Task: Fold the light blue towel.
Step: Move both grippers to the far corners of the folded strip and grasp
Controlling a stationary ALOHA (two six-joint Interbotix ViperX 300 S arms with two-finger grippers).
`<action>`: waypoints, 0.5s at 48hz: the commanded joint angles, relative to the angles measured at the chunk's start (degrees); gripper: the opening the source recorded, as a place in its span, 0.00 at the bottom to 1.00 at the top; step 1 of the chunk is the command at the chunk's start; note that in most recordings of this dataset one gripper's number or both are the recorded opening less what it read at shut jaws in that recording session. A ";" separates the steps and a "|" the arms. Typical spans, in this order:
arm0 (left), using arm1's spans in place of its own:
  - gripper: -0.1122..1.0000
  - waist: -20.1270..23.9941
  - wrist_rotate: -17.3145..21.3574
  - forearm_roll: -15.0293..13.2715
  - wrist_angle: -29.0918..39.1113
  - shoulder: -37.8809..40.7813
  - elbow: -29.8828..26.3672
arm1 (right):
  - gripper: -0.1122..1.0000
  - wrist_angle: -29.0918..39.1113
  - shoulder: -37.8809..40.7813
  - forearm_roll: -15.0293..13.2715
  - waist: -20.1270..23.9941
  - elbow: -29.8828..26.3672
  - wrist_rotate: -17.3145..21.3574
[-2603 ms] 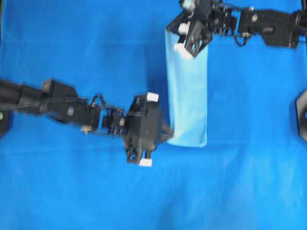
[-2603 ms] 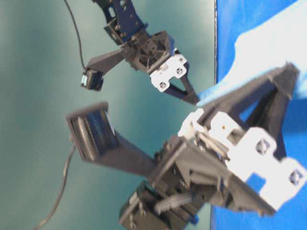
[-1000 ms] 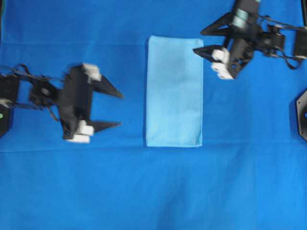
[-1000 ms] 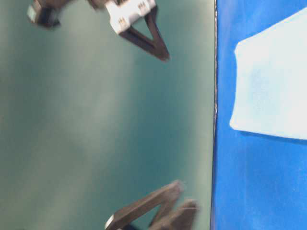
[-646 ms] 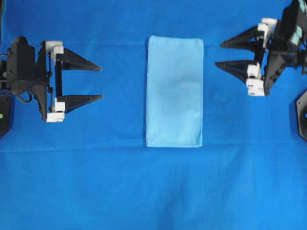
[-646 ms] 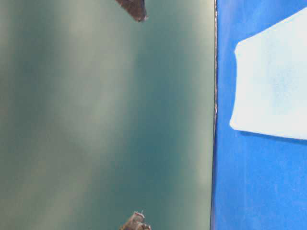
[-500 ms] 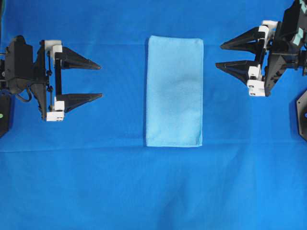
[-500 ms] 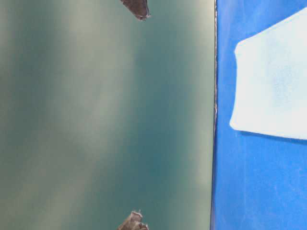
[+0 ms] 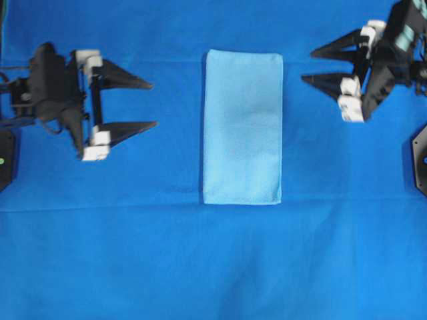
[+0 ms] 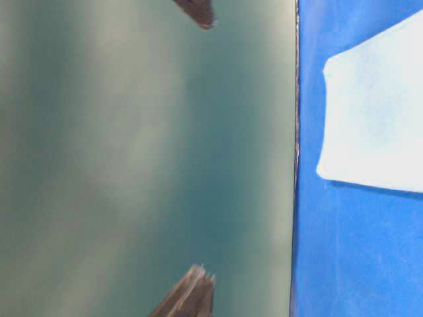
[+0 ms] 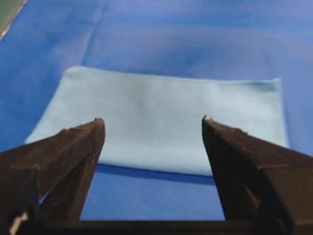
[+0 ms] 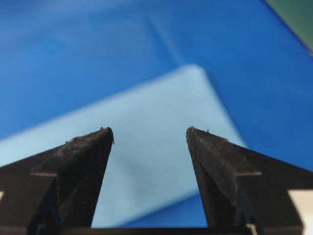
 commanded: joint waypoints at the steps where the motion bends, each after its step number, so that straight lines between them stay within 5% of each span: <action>1: 0.79 2.81 -0.18 0.00 -0.35 4.31 -4.04 | 0.68 1.23 2.81 -0.35 -2.29 -2.64 -0.26; 24: 0.79 13.36 -0.53 0.00 -0.62 32.70 -21.27 | 0.68 1.76 27.69 -5.01 -7.73 -13.54 -0.53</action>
